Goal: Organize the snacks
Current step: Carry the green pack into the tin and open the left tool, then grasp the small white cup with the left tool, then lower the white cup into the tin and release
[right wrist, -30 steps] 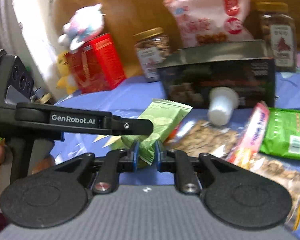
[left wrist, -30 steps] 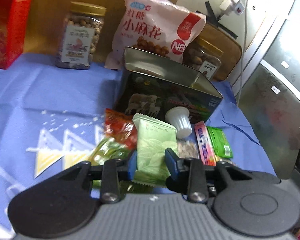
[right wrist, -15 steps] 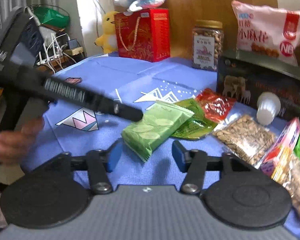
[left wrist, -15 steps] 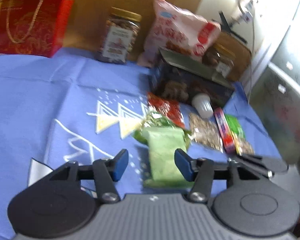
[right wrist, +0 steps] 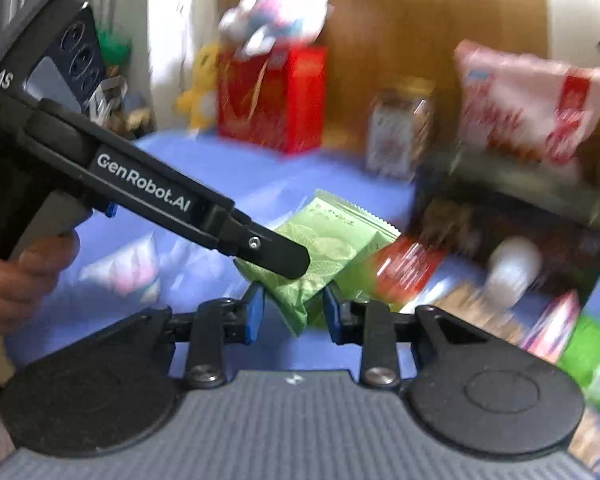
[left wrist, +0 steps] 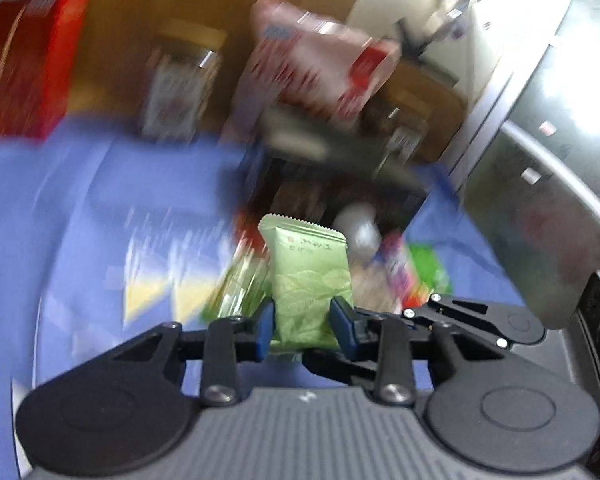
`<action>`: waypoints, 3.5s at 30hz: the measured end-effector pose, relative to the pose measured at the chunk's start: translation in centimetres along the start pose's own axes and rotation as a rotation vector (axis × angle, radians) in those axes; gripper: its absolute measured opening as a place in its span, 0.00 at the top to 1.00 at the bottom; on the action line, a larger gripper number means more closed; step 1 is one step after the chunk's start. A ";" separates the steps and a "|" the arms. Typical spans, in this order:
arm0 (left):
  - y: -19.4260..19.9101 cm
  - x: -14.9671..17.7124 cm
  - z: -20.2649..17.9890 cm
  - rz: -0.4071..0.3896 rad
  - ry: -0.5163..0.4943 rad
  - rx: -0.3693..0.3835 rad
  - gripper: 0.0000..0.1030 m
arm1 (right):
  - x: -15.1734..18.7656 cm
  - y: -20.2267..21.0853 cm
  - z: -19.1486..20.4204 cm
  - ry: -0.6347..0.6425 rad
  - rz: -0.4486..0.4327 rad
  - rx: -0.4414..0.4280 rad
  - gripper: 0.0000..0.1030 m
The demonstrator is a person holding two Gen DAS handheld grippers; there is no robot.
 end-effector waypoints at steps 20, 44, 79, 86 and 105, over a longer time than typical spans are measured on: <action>-11.9 -11.1 -0.8 -0.114 -0.145 -0.182 0.62 | -6.0 -6.0 -13.9 -0.242 -0.116 0.278 0.54; -1.7 -0.1 2.3 -0.038 0.062 -0.155 0.50 | -0.6 -2.4 -8.1 -0.216 0.051 0.142 0.63; -3.4 4.6 -4.5 0.110 -0.207 -0.108 0.68 | 4.5 0.9 0.1 0.040 0.077 0.024 0.67; -3.7 -0.1 -5.7 0.022 -0.239 -0.067 0.68 | 1.7 1.4 -1.8 0.020 -0.052 0.110 0.67; -21.3 -11.9 -6.0 0.011 -0.118 0.080 0.69 | -3.4 -4.7 -16.2 0.037 -0.107 0.491 0.66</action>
Point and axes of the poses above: each gripper's, at about its wrist camera, not at the fingertips, and y roughly against the way its jaws point, z to its left, x to its underside, the point moved 4 cm from there along -y, roughly the way its jaws point, and after that the axes turned 10 degrees about x, right-handed, at the moved point
